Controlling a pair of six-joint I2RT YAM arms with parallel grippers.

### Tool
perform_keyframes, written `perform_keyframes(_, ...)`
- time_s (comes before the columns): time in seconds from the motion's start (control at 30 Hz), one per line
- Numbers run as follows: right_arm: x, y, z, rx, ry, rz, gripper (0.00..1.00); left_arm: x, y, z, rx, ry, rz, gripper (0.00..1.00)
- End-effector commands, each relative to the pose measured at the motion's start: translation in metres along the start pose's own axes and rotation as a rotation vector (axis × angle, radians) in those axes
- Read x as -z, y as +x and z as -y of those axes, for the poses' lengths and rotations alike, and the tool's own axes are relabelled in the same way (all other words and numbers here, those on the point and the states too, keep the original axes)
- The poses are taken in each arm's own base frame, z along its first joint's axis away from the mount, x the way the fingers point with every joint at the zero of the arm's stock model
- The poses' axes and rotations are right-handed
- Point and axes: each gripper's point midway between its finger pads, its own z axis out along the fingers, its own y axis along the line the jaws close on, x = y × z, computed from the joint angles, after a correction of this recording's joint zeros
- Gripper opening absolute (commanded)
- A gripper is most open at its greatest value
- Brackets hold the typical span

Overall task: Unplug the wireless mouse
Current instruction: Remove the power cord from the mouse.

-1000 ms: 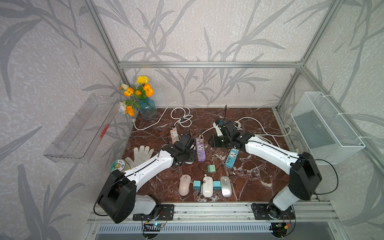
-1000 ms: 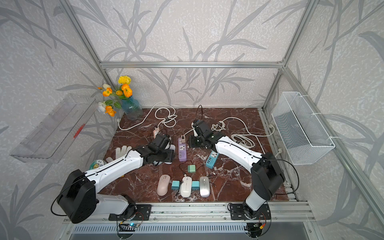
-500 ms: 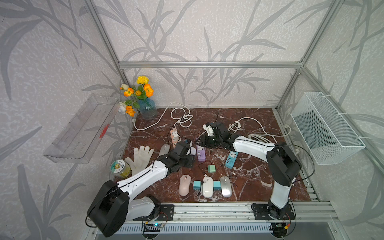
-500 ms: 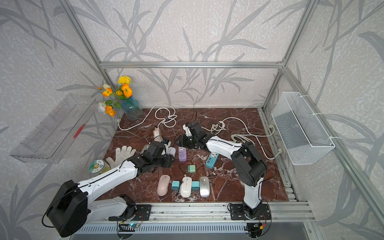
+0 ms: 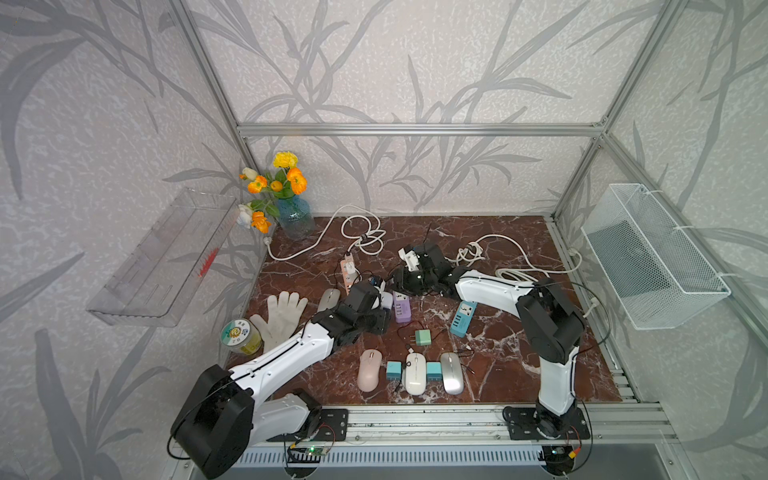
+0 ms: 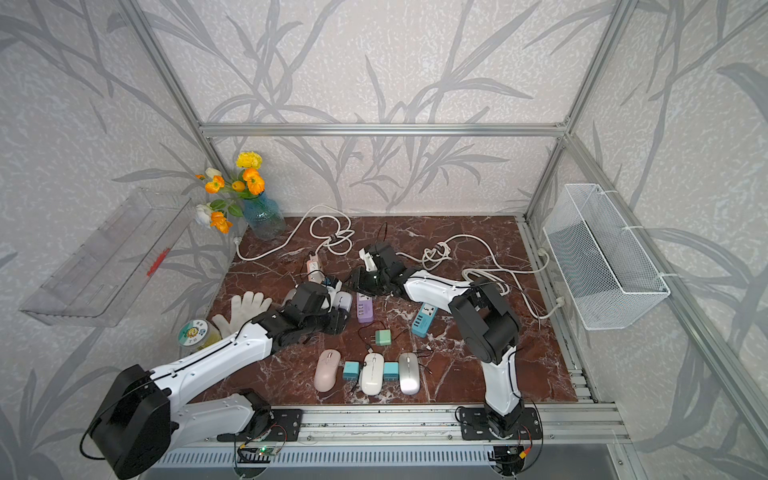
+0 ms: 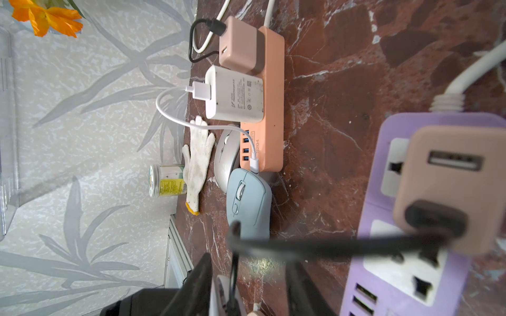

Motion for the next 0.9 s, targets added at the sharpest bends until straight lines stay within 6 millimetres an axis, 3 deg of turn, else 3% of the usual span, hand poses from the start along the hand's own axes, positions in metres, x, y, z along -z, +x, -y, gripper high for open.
perform_keyframes(0.0,-0.002,-0.005,-0.016,0.005,-0.041,0.0,0.35,0.003,-0.003,0.003,-0.015,0.015,0.021,0.0)
perform_keyframes(0.3,0.003,-0.009,-0.023,0.031,-0.051,0.017,0.01,0.002,0.0,0.0,0.004,0.001,0.012,0.0)
perform_keyframes(0.47,0.004,-0.014,-0.023,0.039,-0.043,0.033,0.0,0.003,0.002,-0.006,0.047,-0.036,-0.003,0.0)
perform_keyframes(0.7,0.007,-0.047,-0.025,0.03,-0.03,0.086,0.0,0.013,0.04,0.007,0.218,0.03,-0.166,0.0)
perform_keyframes(0.87,0.004,-0.051,-0.026,0.025,-0.044,0.081,0.0,0.03,0.046,-0.002,0.248,-0.009,-0.149,0.0)
